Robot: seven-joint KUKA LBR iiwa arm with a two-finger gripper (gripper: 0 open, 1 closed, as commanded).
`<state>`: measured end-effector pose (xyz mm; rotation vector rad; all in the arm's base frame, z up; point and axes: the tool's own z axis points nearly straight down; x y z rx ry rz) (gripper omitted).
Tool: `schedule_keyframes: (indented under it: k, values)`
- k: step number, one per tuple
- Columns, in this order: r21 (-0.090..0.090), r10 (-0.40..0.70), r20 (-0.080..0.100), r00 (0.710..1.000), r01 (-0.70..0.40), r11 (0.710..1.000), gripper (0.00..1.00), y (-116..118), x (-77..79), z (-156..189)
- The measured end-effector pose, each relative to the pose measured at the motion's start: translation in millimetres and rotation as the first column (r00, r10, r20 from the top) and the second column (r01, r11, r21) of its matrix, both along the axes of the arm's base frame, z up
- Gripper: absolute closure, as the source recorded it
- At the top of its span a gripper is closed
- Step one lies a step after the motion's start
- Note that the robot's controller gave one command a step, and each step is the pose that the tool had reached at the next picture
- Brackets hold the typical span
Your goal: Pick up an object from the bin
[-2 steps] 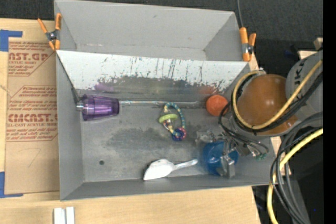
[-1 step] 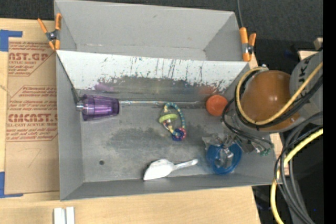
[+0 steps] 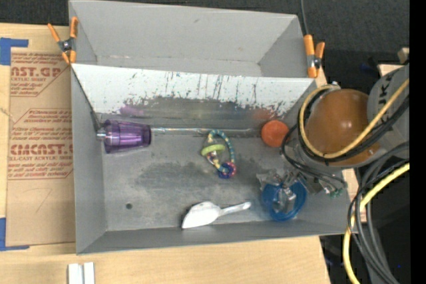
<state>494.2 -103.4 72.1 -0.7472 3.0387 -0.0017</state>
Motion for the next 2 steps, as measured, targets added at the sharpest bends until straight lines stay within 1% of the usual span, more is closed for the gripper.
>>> schedule_keyframes:
  k: [2]
  values:
    - [0.001,0.000,-0.005,1.000,0.000,1.000,1.00,1.0,-1.4,11.4]
